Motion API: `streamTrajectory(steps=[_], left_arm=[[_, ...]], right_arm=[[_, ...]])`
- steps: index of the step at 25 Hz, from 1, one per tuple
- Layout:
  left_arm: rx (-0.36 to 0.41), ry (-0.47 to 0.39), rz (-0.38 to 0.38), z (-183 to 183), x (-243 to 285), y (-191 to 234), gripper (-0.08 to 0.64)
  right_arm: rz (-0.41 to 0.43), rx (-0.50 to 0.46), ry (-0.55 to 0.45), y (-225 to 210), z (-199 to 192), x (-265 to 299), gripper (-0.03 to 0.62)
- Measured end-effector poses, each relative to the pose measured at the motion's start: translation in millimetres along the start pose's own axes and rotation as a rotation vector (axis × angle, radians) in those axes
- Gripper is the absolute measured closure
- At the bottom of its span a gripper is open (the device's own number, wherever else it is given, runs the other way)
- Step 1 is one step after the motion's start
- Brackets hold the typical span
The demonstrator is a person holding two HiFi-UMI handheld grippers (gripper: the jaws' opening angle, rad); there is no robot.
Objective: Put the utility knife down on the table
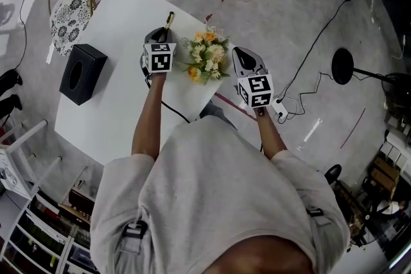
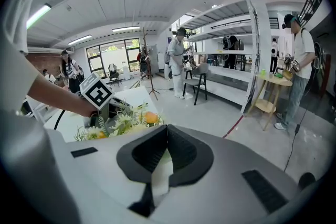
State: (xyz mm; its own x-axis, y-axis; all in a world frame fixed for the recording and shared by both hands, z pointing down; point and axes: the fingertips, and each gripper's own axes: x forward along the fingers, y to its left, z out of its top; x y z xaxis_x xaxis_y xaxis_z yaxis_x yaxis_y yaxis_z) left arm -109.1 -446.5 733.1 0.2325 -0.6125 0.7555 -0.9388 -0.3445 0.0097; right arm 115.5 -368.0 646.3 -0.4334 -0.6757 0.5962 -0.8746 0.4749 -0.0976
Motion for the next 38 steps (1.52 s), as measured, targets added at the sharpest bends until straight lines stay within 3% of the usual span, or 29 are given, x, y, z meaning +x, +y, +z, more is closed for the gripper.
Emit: streamTrajectory(steps=[4,10,25,32,38], left_arm=[[-0.005,-0.009,-0.011,0,-1,0,0.494],[-0.005,-0.022,-0.028,0,-5,-1,0.419],[-0.061,-0.181,0.024,11,-78,1,0.417],[-0.086,-0.214,0.013,1,-114,-6,0.520],[-0.098,-0.262,-0.016,5,-140,-19,0.538]], right_arm=[[-0.003,0.003,-0.006,-1,0,-3,0.561],[-0.012,0.004,-0.009,-1,-1,-8,0.561],[-0.023,0.006,-0.054,5,9,-21,0.561],[-0.039,0.005,-0.093,4,17,-34,0.561],[-0.055,0.001,-0.139,3,30,-49,0.561]])
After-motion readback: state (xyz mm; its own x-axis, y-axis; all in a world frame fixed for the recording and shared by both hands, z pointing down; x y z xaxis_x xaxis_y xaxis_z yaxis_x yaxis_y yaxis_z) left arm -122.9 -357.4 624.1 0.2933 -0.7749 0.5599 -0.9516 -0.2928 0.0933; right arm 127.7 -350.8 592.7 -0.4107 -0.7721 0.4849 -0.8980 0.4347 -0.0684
